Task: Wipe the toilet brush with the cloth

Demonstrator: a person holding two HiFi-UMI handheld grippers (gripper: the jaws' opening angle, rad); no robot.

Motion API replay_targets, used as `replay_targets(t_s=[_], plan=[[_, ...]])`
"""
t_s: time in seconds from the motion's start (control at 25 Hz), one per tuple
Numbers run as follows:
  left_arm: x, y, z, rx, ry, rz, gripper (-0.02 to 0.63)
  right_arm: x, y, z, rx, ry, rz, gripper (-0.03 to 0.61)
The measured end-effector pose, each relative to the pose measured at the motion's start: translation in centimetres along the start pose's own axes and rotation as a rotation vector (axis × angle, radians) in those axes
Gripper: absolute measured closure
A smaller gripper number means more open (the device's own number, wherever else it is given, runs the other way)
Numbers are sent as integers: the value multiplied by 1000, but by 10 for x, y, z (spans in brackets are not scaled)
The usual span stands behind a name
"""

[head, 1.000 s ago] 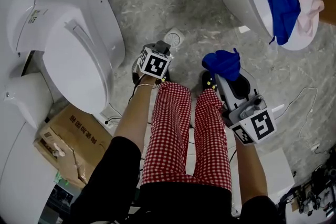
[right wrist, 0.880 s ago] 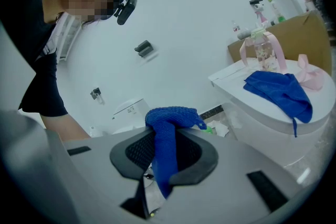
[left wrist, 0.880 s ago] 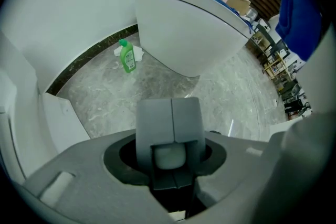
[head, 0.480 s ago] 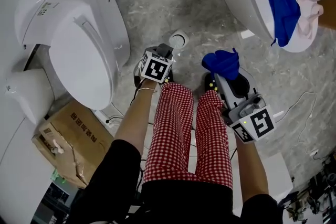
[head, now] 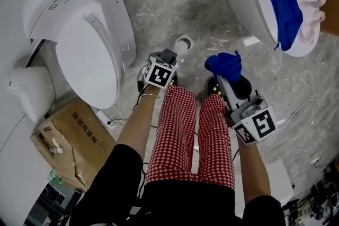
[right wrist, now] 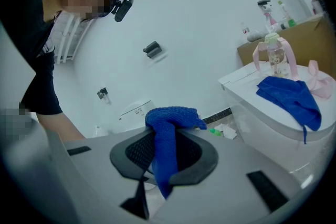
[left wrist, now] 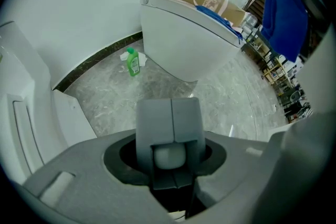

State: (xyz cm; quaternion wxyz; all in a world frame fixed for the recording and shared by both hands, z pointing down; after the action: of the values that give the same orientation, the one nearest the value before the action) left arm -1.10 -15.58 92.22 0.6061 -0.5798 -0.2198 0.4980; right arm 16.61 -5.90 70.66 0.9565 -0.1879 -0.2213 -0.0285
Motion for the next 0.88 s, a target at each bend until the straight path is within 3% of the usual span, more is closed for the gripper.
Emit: replay_targets(t_s=[0.88], plan=[[17, 70, 17, 175, 94, 59, 439, -39, 0, -18, 14, 15, -19, 505]])
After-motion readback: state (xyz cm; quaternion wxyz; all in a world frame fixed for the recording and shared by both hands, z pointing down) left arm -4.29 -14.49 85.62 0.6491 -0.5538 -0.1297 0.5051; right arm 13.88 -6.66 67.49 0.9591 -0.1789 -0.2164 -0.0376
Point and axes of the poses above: the fingertips, and each gripper's own axes: y backward along the fingers, x to its right, z out of its underside, the point moved 4 cm from there along y, backward along the fingers, and after that the axes turned 9 degrees about z, right-handed, at the moved point
